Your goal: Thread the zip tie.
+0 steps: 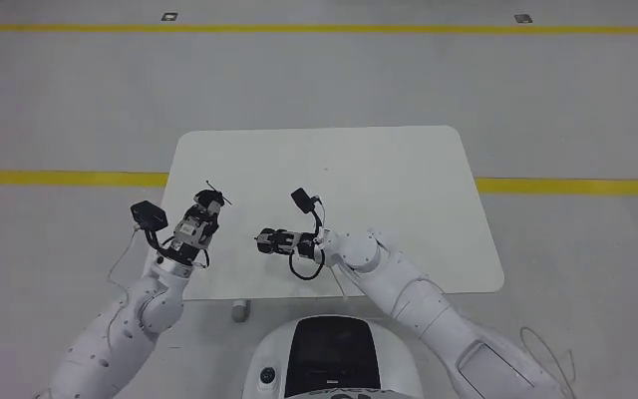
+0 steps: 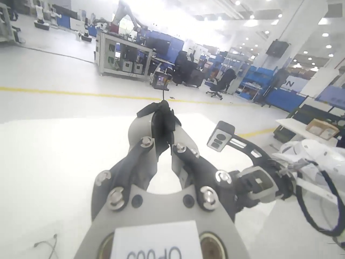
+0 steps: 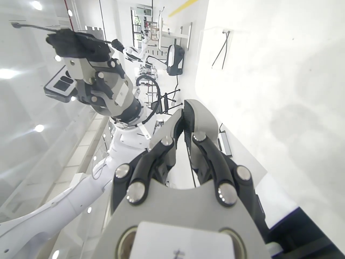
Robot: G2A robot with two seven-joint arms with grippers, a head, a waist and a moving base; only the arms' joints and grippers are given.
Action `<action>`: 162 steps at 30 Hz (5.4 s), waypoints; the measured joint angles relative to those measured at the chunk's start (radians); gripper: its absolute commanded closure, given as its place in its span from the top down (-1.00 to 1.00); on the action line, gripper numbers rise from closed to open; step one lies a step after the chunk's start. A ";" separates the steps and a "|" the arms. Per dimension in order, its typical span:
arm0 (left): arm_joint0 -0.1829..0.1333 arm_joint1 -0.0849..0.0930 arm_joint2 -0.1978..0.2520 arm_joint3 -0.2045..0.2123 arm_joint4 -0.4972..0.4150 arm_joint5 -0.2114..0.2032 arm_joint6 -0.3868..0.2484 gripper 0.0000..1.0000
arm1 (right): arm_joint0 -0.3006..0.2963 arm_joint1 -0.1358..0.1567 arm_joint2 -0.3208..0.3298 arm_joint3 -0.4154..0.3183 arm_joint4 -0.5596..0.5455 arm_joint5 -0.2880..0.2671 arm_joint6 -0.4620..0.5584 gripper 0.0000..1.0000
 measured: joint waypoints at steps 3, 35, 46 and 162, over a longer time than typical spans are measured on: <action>-0.004 0.040 0.060 -0.001 0.001 0.000 0.044 -1.00 | 0.000 0.000 0.000 0.000 0.000 0.000 0.000 -1.00; -0.032 0.084 0.163 0.136 0.290 0.000 0.286 -1.00 | 0.000 0.000 0.000 0.000 0.000 0.000 0.000 -1.00; -0.040 0.080 0.187 0.147 0.298 0.002 0.300 -1.00 | 0.000 0.000 0.000 0.000 0.000 0.000 0.000 -1.00; -0.007 -0.058 0.090 0.166 0.394 0.002 0.220 -1.00 | -0.068 -0.005 0.037 -0.055 -0.043 -0.049 -0.051 -1.00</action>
